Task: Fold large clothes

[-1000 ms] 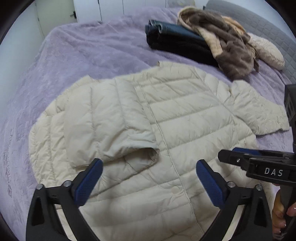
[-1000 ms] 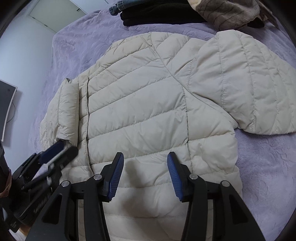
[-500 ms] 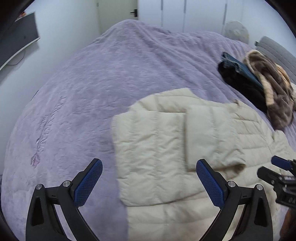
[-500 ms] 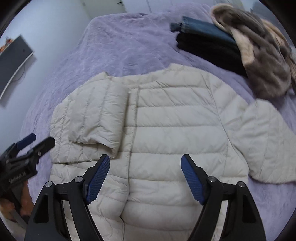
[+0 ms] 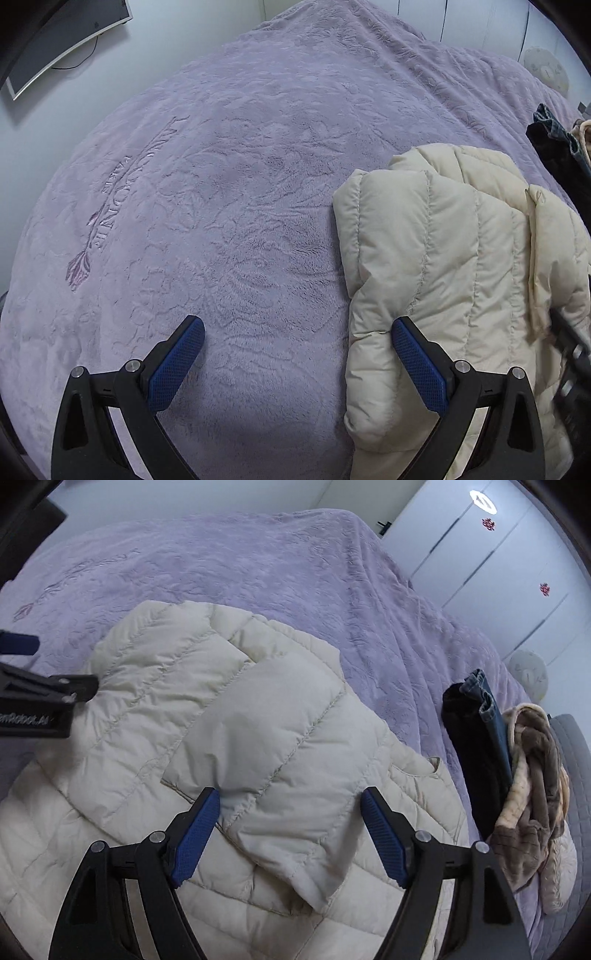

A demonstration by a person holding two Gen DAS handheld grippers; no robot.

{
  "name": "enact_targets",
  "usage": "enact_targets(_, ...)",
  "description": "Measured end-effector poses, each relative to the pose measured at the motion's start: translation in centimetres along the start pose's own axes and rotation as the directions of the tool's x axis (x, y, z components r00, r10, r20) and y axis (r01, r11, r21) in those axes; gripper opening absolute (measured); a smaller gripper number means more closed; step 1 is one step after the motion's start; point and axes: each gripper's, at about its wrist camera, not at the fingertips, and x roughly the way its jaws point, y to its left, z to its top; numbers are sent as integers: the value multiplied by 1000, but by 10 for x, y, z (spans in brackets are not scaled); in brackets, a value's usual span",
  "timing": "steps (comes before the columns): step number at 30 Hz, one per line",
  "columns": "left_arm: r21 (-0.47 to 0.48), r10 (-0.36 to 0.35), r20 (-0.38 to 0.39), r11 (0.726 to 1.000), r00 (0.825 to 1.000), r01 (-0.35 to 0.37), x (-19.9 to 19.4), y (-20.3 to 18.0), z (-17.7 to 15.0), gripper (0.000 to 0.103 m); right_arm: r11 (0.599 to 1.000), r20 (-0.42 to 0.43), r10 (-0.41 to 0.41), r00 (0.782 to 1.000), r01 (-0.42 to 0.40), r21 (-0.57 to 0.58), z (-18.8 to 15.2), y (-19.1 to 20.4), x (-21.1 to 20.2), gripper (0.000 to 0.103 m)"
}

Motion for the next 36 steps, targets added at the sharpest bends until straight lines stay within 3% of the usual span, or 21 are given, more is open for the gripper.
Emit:
enact_targets(1,4,2,1,1000,1000,-2,0,-1,-1,102,998,-15,2,1000,-1,64,-2,-11,1,23)
enact_targets(2,7,1,0,1000,1000,-1,1,-1,0,102,989,-20,26,999,-23,143,-6,-25,0,15)
enact_targets(5,12,1,-3,1000,1000,-1,3,-2,0,102,894,-20,138,990,-116,432,-30,-70,-2,13)
enact_targets(7,19,3,-4,1000,1000,-3,4,-3,0,102,757,-3,229,973,-176,629,-57,-103,3,13)
enact_targets(11,36,9,-5,999,1000,-8,5,-6,-1,102,366,118,405,907,-279,888,-126,-148,22,13)
enact_targets(12,41,11,-5,999,1000,-11,5,-7,-1,102,290,138,424,895,-278,916,-141,-153,27,13)
enact_targets(14,51,21,-5,998,1000,-20,6,-8,-1,102,198,152,427,892,-256,946,-166,-162,30,13)
enact_targets(16,60,31,-6,998,1000,-30,7,-9,-1,102,151,145,407,902,-223,963,-186,-172,28,13)
enact_targets(18,63,33,-6,997,999,-33,6,-9,1,102,134,112,356,928,-169,976,-201,-183,19,13)
enact_targets(20,70,38,-3,997,999,-38,6,-11,2,102,152,77,299,951,-127,980,-207,-193,5,14)
enact_targets(22,80,47,-2,996,999,-47,6,-13,2,102,185,93,270,958,-146,972,-201,-198,-5,14)
enact_targets(24,87,55,0,995,998,-55,6,-14,3,102,252,137,260,956,-204,946,-185,-198,-13,14)
enact_targets(26,98,64,3,993,998,-64,7,-15,4,102,344,163,257,952,-248,906,-164,-196,-16,14)
enact_targets(28,105,73,2,992,997,-73,8,-15,4,102,405,185,300,936,-301,863,-145,-190,-11,14)
enact_targets(30,101,75,-6,992,997,-74,10,-14,5,102,440,158,358,920,-316,841,-137,-181,6,14)
enact_targets(32,99,79,-8,992,997,-77,12,-14,5,102,466,84,383,920,-271,842,-144,-172,23,14)
enact_targets(36,106,78,-5,991,997,-77,14,-16,5,102,482,49,390,919,-249,840,-160,-172,38,9)
